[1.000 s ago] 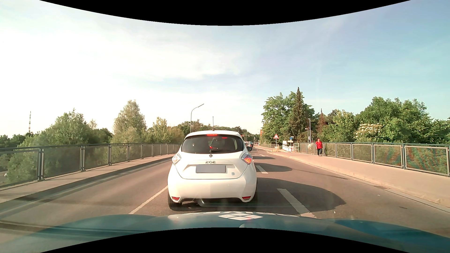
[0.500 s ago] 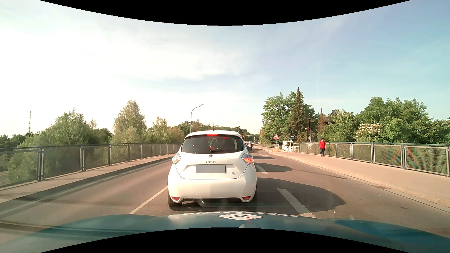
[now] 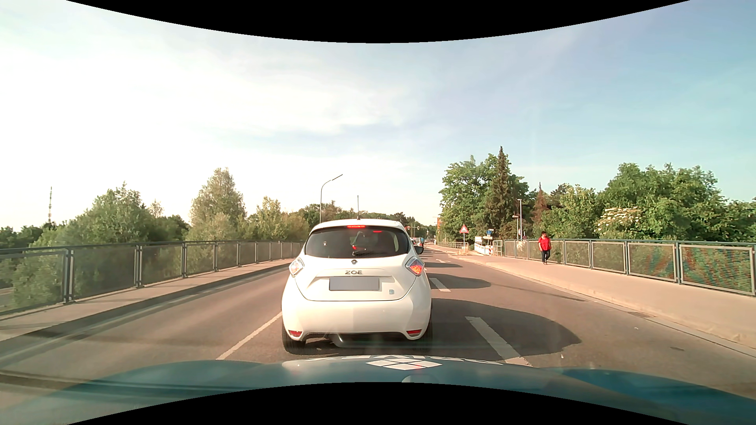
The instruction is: Follow the waypoints while adhering to traffic rules and regulations
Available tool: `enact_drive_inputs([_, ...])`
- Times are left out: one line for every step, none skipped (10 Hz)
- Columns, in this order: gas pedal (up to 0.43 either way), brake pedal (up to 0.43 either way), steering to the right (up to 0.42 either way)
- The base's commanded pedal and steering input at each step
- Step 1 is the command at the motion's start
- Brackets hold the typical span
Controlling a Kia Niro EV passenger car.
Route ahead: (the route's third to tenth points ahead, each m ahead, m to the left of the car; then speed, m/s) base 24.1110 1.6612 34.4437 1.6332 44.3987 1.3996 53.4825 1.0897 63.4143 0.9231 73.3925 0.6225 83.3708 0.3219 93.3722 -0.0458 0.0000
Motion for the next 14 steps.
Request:
enact_drive_inputs([0.000,0.256,0.000])
enact_drive_inputs([0.000,0.256,-0.002])
enact_drive_inputs([0.000,0.256,-0.002])
enact_drive_inputs([0.000,0.256,-0.002])
enact_drive_inputs([0.000,0.256,-0.002])
enact_drive_inputs([0.000,0.262,-0.002])
enact_drive_inputs([0.000,0.262,-0.001])
enact_drive_inputs([0.000,0.256,-0.002])
enact_drive_inputs([0.000,0.262,-0.002])
enact_drive_inputs([0.000,0.262,-0.002])
enact_drive_inputs([0.000,0.262,-0.002])
enact_drive_inputs([0.000,0.262,-0.002])
enact_drive_inputs([0.000,0.262,-0.002])
enact_drive_inputs([0.000,0.262,-0.002])
